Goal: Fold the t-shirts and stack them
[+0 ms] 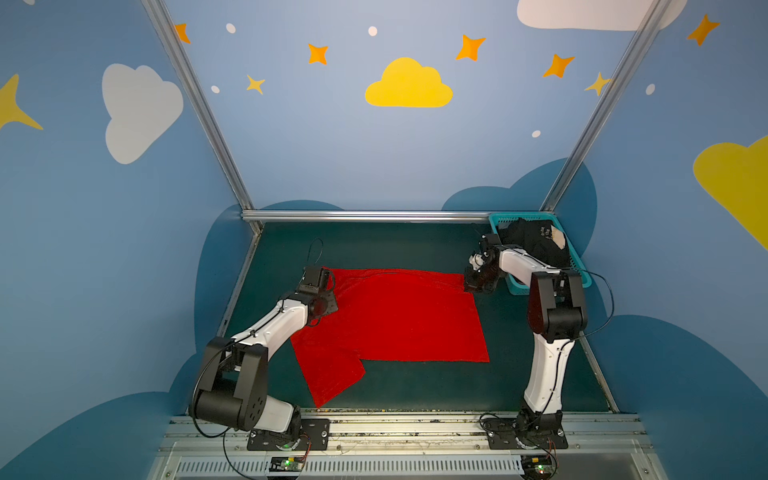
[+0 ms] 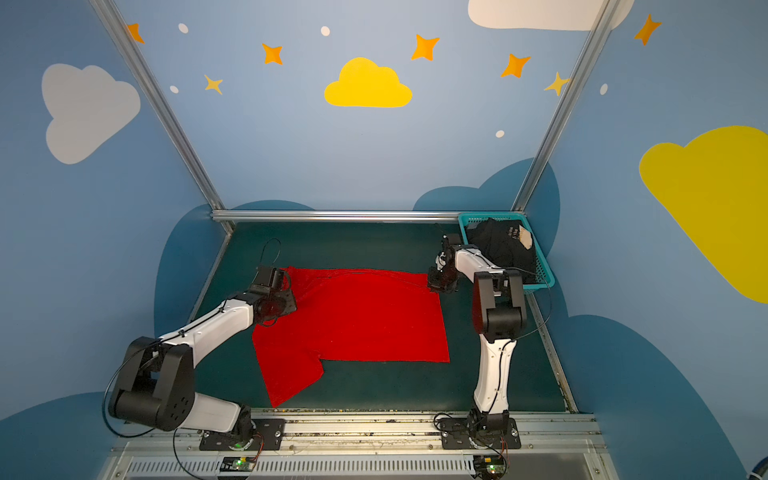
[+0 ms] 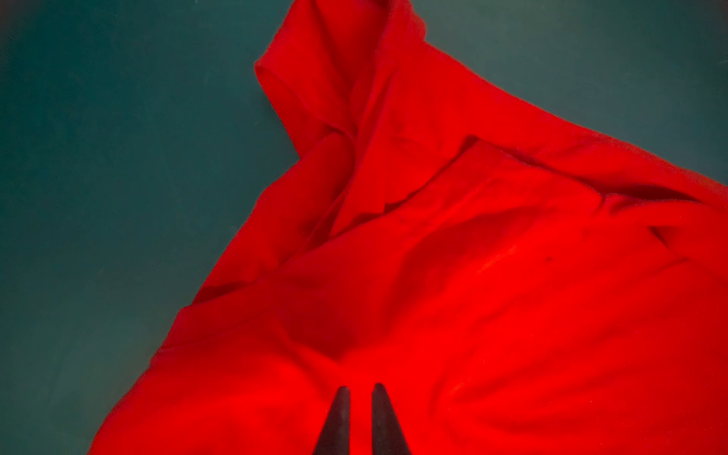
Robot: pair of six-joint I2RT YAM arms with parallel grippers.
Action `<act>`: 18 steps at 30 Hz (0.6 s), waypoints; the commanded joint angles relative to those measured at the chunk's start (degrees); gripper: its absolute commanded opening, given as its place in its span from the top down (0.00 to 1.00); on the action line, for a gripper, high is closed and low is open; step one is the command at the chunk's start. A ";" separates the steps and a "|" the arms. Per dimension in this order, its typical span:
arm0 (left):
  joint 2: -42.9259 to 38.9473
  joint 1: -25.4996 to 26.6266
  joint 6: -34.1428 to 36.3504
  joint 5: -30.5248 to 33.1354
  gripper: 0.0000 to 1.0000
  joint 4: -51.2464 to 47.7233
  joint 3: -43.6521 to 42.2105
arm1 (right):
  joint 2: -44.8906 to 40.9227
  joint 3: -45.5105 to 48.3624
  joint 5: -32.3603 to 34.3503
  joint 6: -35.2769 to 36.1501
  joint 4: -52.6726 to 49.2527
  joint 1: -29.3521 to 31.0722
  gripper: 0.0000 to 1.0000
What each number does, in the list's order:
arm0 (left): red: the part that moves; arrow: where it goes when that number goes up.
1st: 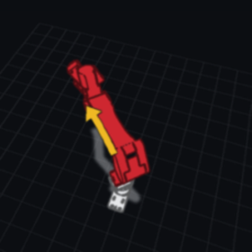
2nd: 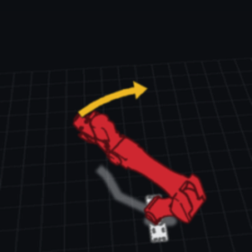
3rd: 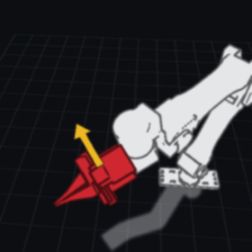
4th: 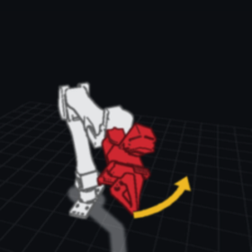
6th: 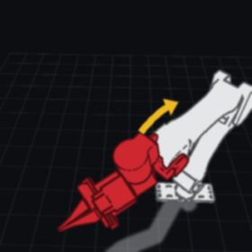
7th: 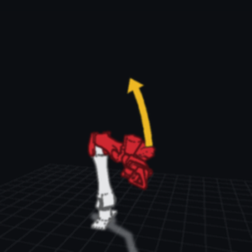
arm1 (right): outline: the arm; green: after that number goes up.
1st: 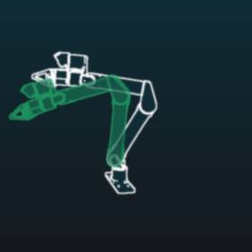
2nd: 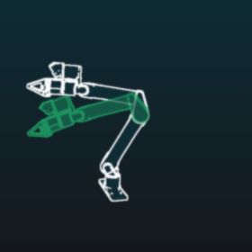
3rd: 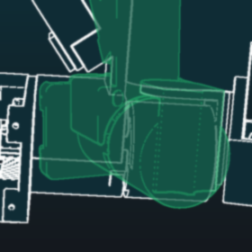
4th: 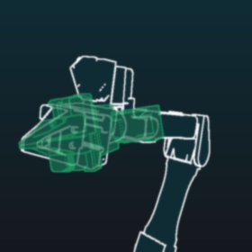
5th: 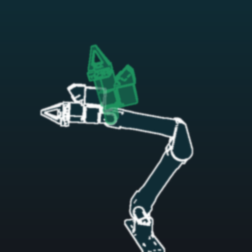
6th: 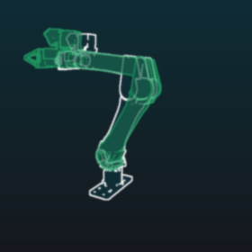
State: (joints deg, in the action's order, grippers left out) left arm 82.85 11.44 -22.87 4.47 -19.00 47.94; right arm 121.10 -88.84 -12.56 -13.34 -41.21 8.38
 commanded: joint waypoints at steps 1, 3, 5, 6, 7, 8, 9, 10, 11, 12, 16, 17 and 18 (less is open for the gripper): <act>-3.53 0.40 -0.56 2.74 0.72 -4.04 -0.13 | -0.78 -1.25 1.93 0.77 -3.61 0.39 0.87; -5.56 0.42 -0.17 3.04 0.55 -5.39 0.12 | -1.10 -1.90 2.73 0.92 -4.19 0.65 0.80; -7.58 0.47 0.19 3.68 0.48 -6.16 0.73 | -1.46 -2.69 3.72 0.91 -5.07 0.82 0.70; -8.37 0.43 0.37 4.01 0.46 -6.42 1.27 | -1.69 -3.33 4.42 1.10 -5.64 1.06 0.67; -8.85 0.43 0.64 3.99 0.45 -6.48 1.88 | -1.89 -3.85 5.19 1.13 -6.23 1.12 0.64; -9.02 0.45 0.89 3.81 0.44 -6.40 2.76 | -2.08 -4.53 6.26 1.26 -6.96 1.39 0.61; -8.75 0.43 0.91 3.72 0.42 -5.96 3.68 | -2.37 -5.25 7.32 1.37 -7.61 1.67 0.58; -8.16 0.42 1.21 3.42 0.41 -5.88 4.75 | -2.50 -6.00 8.26 1.45 -8.20 1.73 0.56; -6.95 0.43 1.87 2.95 0.40 -5.99 6.39 | -2.76 -6.87 9.42 1.63 -9.01 2.02 0.54; -5.58 0.42 2.55 2.34 0.39 -6.36 8.00 | -2.91 -7.57 10.21 1.78 -9.46 2.28 0.52; 4.03 0.42 5.19 -1.34 0.33 -10.12 17.43 | -3.49 -10.31 11.51 2.43 -10.38 3.26 0.49; 6.96 0.43 5.90 -3.15 0.31 -11.24 20.09 | -3.41 -10.87 11.15 2.48 -10.26 3.42 0.48; 9.63 0.42 6.30 -4.48 0.30 -11.84 22.12 | -3.32 -11.28 10.43 2.59 -9.83 3.55 0.48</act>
State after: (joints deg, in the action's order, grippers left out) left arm 87.11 11.75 -19.44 4.14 -26.55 66.24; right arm 120.44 -98.19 -3.18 -11.51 -49.15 11.29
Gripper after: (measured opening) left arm 0.690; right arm 0.521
